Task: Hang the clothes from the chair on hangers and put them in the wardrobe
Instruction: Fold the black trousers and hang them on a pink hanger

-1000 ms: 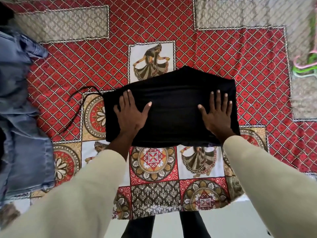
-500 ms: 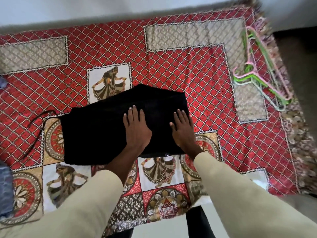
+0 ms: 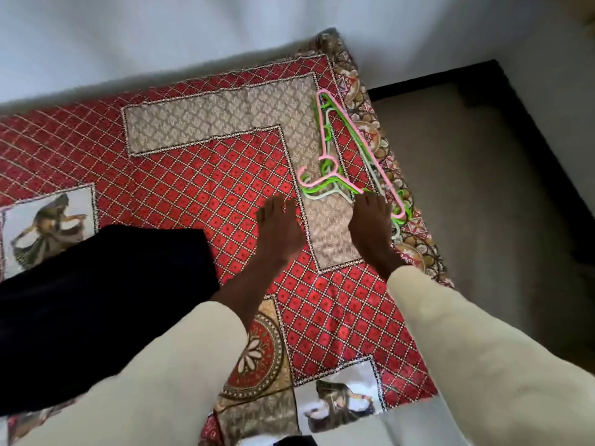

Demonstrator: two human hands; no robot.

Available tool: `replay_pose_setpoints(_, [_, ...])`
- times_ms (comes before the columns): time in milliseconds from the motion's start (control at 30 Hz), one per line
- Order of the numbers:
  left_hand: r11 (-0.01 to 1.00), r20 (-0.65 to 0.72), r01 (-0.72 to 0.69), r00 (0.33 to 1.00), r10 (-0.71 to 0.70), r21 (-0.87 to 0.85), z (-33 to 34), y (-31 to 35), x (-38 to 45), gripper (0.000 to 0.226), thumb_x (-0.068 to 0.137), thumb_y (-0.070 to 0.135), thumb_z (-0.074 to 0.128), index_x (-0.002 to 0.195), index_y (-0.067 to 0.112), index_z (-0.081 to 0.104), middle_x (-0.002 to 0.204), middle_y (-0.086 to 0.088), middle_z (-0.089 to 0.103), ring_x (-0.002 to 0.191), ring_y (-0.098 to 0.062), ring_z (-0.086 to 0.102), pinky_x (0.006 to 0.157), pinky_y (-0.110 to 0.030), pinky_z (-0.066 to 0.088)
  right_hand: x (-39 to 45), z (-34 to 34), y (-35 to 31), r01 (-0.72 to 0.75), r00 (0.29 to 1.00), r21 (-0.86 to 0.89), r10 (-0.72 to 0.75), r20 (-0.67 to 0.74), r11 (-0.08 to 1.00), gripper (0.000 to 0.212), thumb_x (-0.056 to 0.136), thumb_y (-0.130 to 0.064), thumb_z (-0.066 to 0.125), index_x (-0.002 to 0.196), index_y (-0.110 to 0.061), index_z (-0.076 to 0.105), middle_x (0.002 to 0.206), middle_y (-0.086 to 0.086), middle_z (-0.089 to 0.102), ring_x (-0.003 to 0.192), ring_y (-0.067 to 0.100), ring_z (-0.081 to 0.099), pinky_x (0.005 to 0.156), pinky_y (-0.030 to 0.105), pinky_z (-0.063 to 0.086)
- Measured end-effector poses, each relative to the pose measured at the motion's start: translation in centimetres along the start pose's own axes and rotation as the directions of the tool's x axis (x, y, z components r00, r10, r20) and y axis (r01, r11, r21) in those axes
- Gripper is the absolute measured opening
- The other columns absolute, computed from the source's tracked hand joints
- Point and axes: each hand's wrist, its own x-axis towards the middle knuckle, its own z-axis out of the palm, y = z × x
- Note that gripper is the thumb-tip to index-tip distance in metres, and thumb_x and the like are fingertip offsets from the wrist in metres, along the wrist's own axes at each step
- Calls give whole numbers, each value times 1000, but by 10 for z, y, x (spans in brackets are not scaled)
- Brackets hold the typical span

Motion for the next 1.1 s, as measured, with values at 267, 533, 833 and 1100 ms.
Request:
replay_pose_setpoints(267, [999, -31, -35, 999, 36, 20, 12, 34, 26, 58, 86, 13, 55, 142, 7, 42, 149, -18, 36, 142, -36, 26, 115, -48, 20, 55, 6, 13, 100, 967, -192, -50, 251, 976, 24, 81, -3, 54, 103, 0, 64, 104, 24, 60, 100, 41, 56, 92, 49, 42])
replay_pose_setpoints(533, [1000, -71, 2, 997, -2, -2, 20, 32, 31, 57, 84, 11, 57, 140, 7, 45, 147, -17, 38, 140, -34, 28, 114, -46, 22, 60, 15, 31, 102, 983, -66, -91, 157, 993, 19, 71, 5, 58, 88, 1, 63, 89, 22, 62, 84, 40, 61, 77, 44, 48])
replay_pose_setpoints(833, [916, -323, 38, 929, -180, -400, 4, 20, 22, 35, 85, 19, 56, 116, 4, 63, 116, -12, 61, 110, -28, 54, 98, -42, 42, 47, -39, 9, 67, 987, 32, -62, -146, 997, 24, 64, 1, 57, 88, 0, 56, 89, 21, 56, 82, 37, 54, 78, 44, 39])
replay_pose_setpoints(1100, [160, 26, 112, 887, -461, -981, -88, -13, -25, 15, 95, 15, 62, 80, 18, 64, 74, 5, 65, 67, -9, 58, 68, -26, 47, -40, -71, -157, 221, 973, 430, -226, -38, 876, 5, 85, -3, 57, 89, -3, 56, 87, 18, 56, 74, 40, 57, 54, 44, 41])
